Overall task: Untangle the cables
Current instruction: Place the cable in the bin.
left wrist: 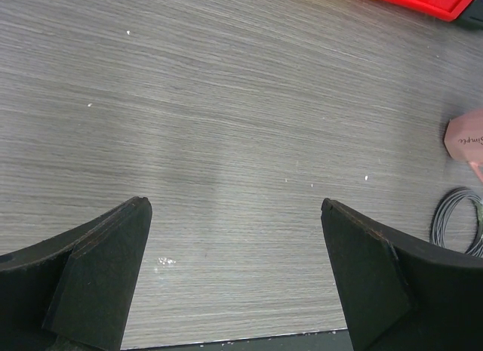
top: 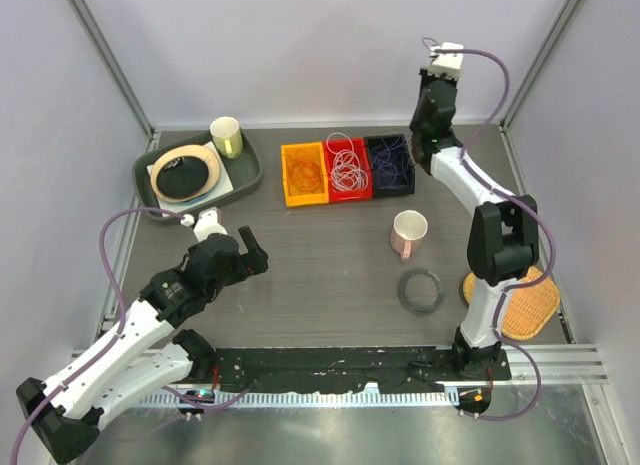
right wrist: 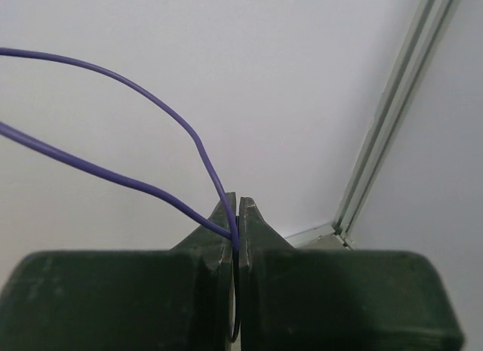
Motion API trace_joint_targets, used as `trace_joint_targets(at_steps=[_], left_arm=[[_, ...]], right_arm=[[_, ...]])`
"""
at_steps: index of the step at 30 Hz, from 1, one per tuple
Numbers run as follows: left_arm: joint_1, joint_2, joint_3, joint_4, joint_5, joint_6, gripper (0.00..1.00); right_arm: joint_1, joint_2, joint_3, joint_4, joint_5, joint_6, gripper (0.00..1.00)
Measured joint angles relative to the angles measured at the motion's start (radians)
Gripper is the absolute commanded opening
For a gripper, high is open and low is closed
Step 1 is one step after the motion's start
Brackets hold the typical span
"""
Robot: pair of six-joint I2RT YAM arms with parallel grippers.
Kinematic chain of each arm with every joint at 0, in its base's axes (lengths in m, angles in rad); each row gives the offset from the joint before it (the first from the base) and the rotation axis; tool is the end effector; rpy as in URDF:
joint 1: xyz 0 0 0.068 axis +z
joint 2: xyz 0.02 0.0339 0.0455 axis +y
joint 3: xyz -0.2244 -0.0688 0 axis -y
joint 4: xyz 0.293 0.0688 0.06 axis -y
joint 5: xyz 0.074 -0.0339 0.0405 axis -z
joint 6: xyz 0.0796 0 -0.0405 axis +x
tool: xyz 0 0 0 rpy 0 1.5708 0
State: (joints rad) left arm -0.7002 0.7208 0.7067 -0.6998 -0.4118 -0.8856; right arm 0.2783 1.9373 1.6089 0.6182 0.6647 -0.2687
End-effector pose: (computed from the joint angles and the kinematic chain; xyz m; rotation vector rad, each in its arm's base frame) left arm 0.2165 -0.1408 0.2212 -0.4190 2.2046 -0.3994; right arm 0.5212 0.0979 0.3243 0.2163 1.3385 -0.4167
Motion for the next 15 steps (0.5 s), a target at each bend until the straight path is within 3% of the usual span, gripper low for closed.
trace_joint_targets(at_steps=[5, 15], left_arm=[[0.000, 0.004, -0.001, 0.000, -0.001, 0.000, 1.00], [0.000, 0.004, -0.001, 0.000, -0.008, 0.000, 1.00]], right_arm=[[-0.069, -0.075, -0.027, -0.021, -0.079, 0.067, 0.01], [-0.064, -0.099, -0.027, -0.049, -0.186, 0.219, 0.01]])
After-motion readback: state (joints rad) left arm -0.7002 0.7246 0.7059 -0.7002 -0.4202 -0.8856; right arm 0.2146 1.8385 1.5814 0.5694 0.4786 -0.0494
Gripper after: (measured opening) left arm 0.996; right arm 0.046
